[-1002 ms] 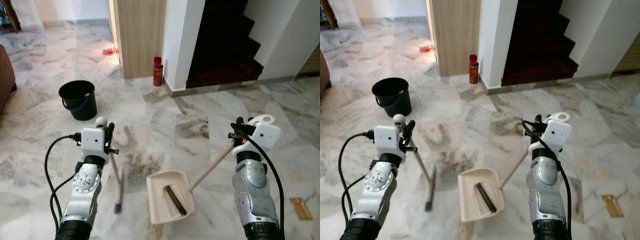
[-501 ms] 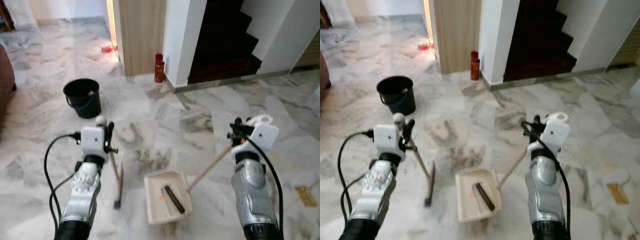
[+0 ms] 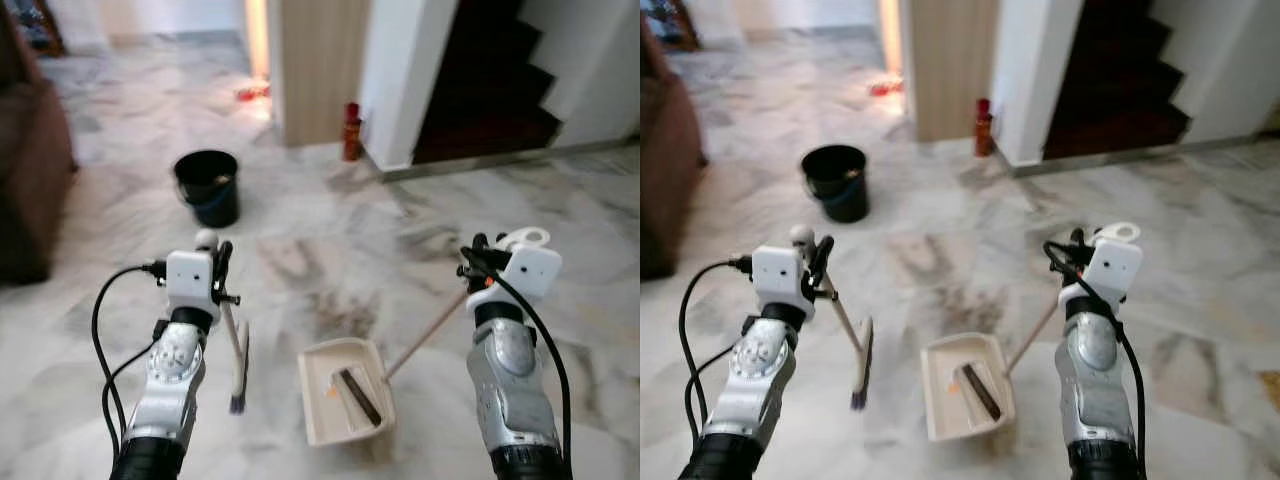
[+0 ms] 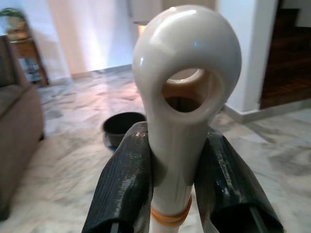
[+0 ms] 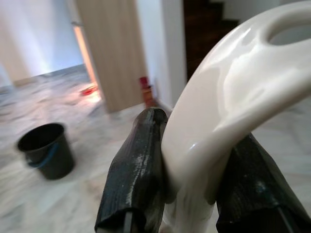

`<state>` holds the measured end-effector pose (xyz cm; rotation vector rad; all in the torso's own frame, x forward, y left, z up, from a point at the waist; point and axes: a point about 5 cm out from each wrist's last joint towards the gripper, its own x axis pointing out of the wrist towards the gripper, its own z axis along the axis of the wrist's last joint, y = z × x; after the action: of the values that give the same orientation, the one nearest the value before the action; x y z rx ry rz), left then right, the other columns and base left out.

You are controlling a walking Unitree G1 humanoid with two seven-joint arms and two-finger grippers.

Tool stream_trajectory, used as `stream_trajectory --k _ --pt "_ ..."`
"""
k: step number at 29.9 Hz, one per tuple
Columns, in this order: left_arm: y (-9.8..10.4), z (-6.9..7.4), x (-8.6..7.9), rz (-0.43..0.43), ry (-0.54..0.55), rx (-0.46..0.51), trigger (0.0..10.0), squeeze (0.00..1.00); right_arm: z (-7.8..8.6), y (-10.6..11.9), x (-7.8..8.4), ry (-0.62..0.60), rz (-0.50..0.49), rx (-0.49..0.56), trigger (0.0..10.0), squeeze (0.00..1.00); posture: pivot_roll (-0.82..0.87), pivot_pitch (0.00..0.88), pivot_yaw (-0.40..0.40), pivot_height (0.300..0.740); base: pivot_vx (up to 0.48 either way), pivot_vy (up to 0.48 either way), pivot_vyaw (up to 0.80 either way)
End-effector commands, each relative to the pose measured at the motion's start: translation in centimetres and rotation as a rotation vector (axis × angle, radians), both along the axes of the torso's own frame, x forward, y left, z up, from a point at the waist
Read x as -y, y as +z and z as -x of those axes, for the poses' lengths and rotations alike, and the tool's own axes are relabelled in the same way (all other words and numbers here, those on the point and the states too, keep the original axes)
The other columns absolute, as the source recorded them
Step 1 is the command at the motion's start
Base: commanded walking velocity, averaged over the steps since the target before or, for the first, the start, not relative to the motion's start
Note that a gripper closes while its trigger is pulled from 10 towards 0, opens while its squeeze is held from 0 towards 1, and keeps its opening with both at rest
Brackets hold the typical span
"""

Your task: Sweep floor

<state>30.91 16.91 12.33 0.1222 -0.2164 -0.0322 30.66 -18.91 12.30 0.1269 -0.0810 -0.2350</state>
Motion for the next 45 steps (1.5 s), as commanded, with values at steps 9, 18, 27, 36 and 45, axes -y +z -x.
stream_trajectory --k 9,18,27,36,45 --pt "1.2 -0.2 0.6 0.002 -0.025 0.055 10.0 0.00 -0.3 1.6 -0.2 0.029 -0.004 0.062 10.0 0.00 -0.11 0.031 -0.037 0.740 0.000 0.000 0.00" --pt "1.2 -0.3 0.4 -0.008 -0.014 0.050 10.0 0.00 -0.4 1.8 -0.7 0.061 -0.002 0.075 10.0 0.00 -0.11 0.030 -0.039 0.740 0.140 0.000 0.39" --pt "1.1 -0.2 0.4 -0.009 -0.012 0.050 10.0 0.00 -0.5 2.1 -1.2 0.105 0.009 0.086 10.0 0.00 -0.11 0.012 -0.038 0.740 0.330 0.000 0.06" --pt "1.1 -0.2 0.5 -0.008 -0.014 0.052 10.0 0.00 -0.5 2.3 -1.9 0.145 0.008 0.102 10.0 0.00 -0.11 0.000 -0.037 0.740 0.342 0.000 0.48" --pt "1.0 -0.1 0.5 -0.007 -0.017 0.052 10.0 0.00 -0.5 2.6 -2.2 0.165 0.014 0.117 10.0 0.00 -0.12 0.000 -0.034 0.740 0.366 0.000 0.00"
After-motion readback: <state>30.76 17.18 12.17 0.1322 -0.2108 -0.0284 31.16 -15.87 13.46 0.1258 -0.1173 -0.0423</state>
